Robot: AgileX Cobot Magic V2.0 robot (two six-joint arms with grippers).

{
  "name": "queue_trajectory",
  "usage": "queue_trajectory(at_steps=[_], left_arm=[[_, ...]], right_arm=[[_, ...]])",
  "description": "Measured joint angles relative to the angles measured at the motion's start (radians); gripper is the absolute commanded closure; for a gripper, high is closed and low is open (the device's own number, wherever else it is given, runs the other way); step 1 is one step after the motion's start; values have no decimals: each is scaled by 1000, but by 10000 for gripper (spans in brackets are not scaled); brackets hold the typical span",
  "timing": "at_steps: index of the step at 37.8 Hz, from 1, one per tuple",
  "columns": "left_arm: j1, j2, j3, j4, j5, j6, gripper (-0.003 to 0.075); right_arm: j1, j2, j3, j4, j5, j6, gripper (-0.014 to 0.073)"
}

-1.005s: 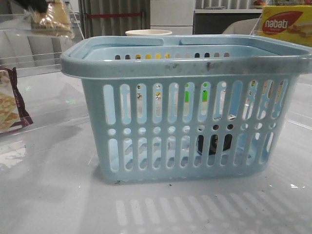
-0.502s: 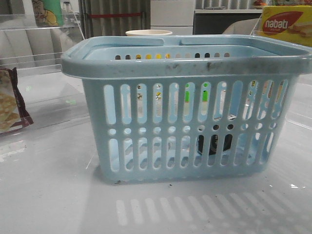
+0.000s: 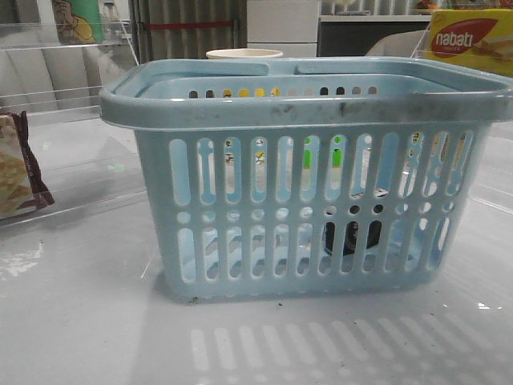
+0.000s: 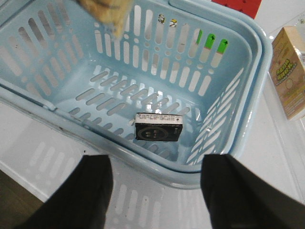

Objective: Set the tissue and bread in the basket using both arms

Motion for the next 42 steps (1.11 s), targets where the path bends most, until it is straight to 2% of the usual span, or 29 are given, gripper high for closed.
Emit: queue_trajectory(at_steps=[4, 8, 12, 21, 27, 42], left_arm=[[0, 43, 2, 4, 38, 0, 493], [0, 79, 2, 11, 46, 1, 321], [0, 93, 2, 37, 47, 1, 233], [0, 51, 7, 92, 73, 1, 232], [0, -62, 68, 74, 64, 1, 232], [0, -489, 476, 70, -59, 1, 232]], right_arm=[[0, 0, 0, 0, 0, 0, 76], [0, 0, 0, 0, 0, 0, 76], [0, 0, 0, 0, 0, 0, 76], [0, 0, 0, 0, 0, 0, 76], [0, 0, 0, 0, 0, 0, 76], [0, 0, 0, 0, 0, 0, 76]])
